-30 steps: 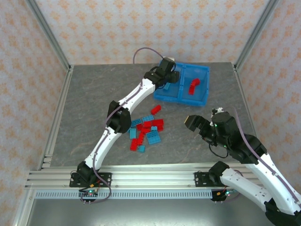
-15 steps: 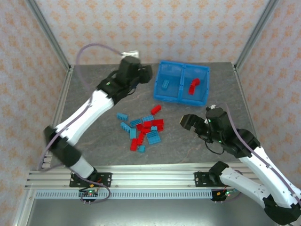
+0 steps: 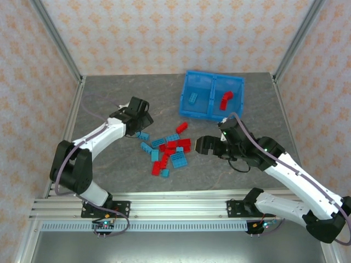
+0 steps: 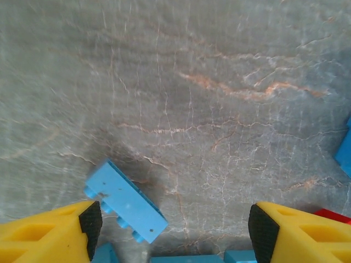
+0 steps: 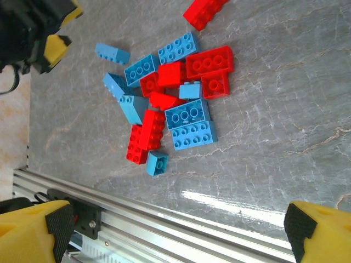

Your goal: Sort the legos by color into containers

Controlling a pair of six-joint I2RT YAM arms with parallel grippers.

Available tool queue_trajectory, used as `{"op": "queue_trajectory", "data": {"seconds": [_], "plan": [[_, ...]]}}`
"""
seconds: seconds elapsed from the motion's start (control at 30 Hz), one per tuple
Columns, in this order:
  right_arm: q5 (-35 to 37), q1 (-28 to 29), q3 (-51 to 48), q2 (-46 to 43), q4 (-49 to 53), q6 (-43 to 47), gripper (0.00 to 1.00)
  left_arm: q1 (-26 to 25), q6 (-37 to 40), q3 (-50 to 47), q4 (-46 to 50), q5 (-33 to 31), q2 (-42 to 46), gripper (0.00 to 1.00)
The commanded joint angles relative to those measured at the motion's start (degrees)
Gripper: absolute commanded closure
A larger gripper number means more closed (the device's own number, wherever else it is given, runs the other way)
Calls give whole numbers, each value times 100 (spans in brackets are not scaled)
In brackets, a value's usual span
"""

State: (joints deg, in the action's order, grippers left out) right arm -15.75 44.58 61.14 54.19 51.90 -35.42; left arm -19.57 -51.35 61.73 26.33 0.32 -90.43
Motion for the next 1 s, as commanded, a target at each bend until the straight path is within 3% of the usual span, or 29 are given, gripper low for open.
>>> {"op": "queue_trajectory", "data": {"seconds": [0.0,0.27,0.43,0.63,0.83,0.97], "plan": [[357,200,81,-29,306,12,1,141,-570,-30,-202,162,-342,25],[602,341,-270,-333,222,-309,1,221,-815,-131,-114,55,-850,26],[625,339,-108,-188,280,-218,1,217,-773,-175,-251,240,-1094,44],[633,341,-110,-126,255,-228,1,217,-727,-232,-276,298,-1195,48],[621,341,-125,-128,250,-265,1,217,-661,-267,-330,354,-1130,67],[629,341,-77,-120,247,-251,0,208,-558,-211,-276,411,-793,71]]}}
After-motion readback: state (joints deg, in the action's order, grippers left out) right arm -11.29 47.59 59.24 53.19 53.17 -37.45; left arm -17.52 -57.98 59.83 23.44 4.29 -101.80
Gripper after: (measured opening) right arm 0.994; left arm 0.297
